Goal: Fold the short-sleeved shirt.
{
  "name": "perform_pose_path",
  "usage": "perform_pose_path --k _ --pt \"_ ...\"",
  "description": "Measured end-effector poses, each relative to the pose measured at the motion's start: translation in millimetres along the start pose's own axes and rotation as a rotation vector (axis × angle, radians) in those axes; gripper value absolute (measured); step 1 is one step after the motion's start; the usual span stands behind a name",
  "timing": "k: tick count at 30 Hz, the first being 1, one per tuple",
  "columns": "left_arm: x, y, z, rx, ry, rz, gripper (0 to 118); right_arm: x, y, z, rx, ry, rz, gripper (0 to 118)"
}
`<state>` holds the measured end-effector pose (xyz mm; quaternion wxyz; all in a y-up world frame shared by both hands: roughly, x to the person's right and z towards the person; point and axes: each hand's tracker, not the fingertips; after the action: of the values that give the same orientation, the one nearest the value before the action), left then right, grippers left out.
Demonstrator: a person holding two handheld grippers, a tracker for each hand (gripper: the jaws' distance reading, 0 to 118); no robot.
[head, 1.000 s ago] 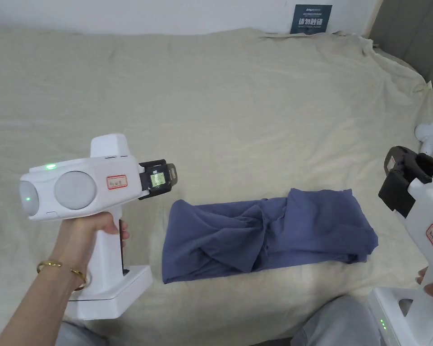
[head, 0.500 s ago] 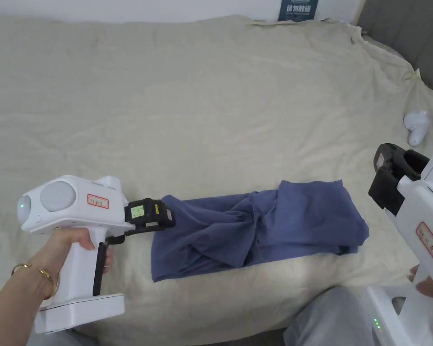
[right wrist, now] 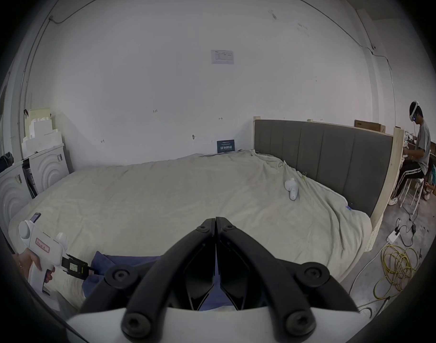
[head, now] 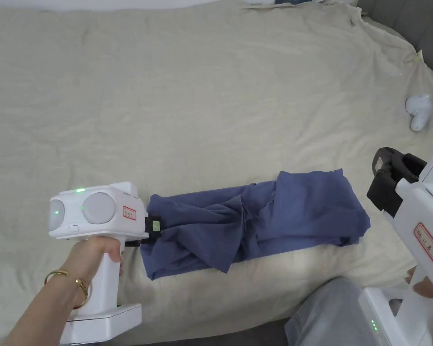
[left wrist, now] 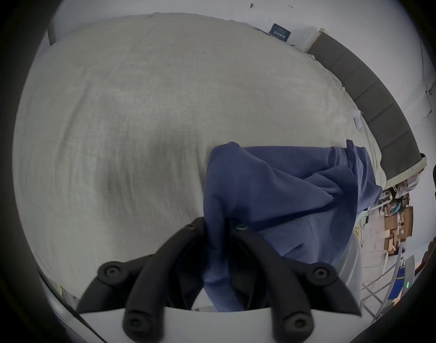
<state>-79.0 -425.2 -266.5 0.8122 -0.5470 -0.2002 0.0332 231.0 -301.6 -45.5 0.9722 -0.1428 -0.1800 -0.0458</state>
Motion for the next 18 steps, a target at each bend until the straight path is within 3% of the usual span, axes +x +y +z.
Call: perform_pose_path --k 4,8,11,18 --pt "-0.5 6.4 5.0 -0.017 0.014 0.009 0 -1.3 -1.0 3.0 -0.004 0.004 0.010 0" --pt "-7.3 7.6 26.6 0.014 -0.044 0.063 0 2.5 1.0 5.6 -0.001 -0.006 -0.006 0" --pt "-11.5 10.1 43.8 0.046 -0.167 0.140 0 4.8 3.0 7.7 0.007 -0.005 -0.030 0" --pt "-25.7 15.6 80.8 0.106 -0.210 0.170 0 -0.3 10.3 14.9 0.027 0.007 -0.022 0"
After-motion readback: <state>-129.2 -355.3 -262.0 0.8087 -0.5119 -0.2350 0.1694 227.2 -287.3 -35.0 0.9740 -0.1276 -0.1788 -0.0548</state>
